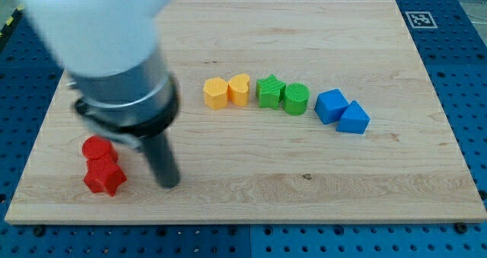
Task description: Move the yellow hexagon to the left of the green circle
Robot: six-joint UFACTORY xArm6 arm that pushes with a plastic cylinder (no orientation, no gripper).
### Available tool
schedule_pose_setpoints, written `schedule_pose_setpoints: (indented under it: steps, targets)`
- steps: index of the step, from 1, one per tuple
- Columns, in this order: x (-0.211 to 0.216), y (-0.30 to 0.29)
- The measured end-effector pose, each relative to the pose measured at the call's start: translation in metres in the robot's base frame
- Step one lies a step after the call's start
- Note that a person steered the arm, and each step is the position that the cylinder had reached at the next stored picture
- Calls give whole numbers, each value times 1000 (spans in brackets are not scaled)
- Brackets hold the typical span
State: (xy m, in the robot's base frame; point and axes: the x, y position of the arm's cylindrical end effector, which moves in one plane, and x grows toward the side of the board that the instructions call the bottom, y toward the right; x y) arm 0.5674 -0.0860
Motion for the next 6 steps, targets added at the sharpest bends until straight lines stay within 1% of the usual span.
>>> schedule_pose_setpoints:
  steps: [1, 3, 4, 5, 6]
  targets:
    - [-50, 28]
    - [-111, -16]
    - [-137, 20]
    - [-150, 75]
    - [-149, 119]
